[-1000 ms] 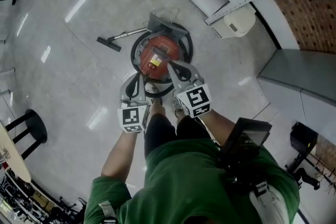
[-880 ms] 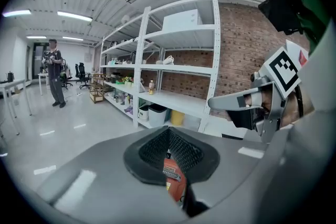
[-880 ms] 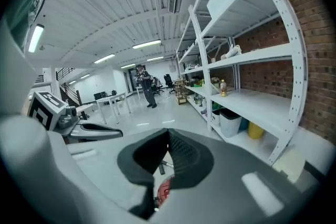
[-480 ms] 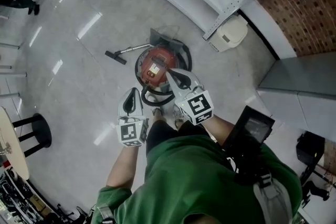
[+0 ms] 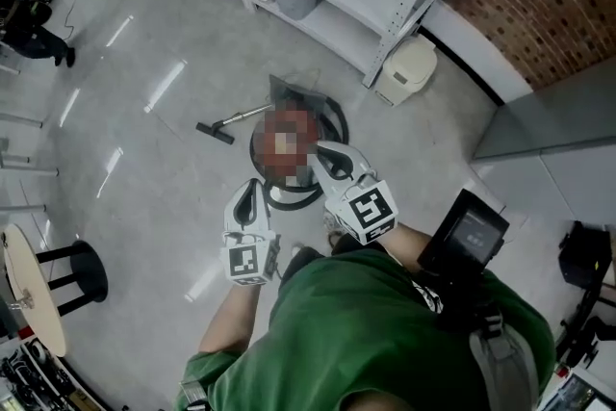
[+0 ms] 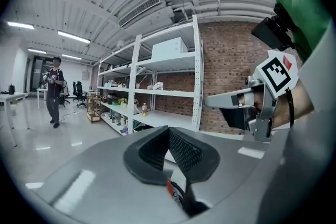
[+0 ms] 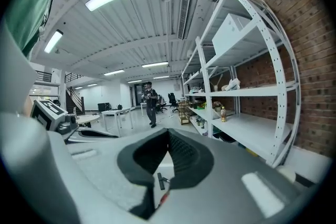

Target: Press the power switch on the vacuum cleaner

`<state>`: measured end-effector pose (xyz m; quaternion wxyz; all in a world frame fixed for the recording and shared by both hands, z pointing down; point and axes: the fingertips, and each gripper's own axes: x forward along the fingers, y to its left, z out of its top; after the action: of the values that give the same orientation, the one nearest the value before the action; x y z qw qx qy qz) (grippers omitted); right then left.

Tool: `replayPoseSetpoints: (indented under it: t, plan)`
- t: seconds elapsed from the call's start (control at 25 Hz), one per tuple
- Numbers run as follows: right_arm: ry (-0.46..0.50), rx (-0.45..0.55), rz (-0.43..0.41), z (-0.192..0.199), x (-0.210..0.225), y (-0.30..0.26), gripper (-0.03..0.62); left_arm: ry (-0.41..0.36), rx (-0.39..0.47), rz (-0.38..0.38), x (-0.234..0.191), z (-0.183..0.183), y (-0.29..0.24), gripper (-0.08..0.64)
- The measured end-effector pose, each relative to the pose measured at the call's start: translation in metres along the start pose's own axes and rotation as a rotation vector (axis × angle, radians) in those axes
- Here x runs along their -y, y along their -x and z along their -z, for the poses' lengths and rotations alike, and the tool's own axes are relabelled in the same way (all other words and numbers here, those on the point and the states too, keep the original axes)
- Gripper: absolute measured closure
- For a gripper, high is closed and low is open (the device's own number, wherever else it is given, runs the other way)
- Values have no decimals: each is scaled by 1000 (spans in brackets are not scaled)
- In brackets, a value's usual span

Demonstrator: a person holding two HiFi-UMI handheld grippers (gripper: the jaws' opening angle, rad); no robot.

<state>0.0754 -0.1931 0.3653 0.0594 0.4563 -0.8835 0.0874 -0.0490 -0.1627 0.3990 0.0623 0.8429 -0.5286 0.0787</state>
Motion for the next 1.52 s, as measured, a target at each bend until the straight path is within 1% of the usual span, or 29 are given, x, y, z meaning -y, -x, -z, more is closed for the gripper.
replayPoseSetpoints:
  t: [0.2,0.48,0.68,0.84,0.96,1.08,1.28,1.4,1.52]
  plan:
    - [9,1,59,-5,-27,31,590,-18,45,60,6,-10,28,554]
    - [33,6,104,-9,-83,72,591,-32,104,101,2,-23,85,554]
    - [23,19,138,-4,-122,97,591,-19,96,138,8,-17,124,554]
    - [9,8,177,7,-146,120,591,-2,99,169,12,-7,149,554]
    - [-12,-2,210,16,-154,137,591,4,88,189,16,2,162,554]
    - [-19,-7,223,21,-158,153,591,10,80,201,25,5,170,554]
    - [-24,-10,219,24,-159,171,590,20,82,217,48,-4,178,554]
    - [-24,-1,218,22,-158,181,591,9,96,229,62,-9,180,554]
    - [-24,3,223,19,-156,189,591,7,93,234,71,-11,179,554]
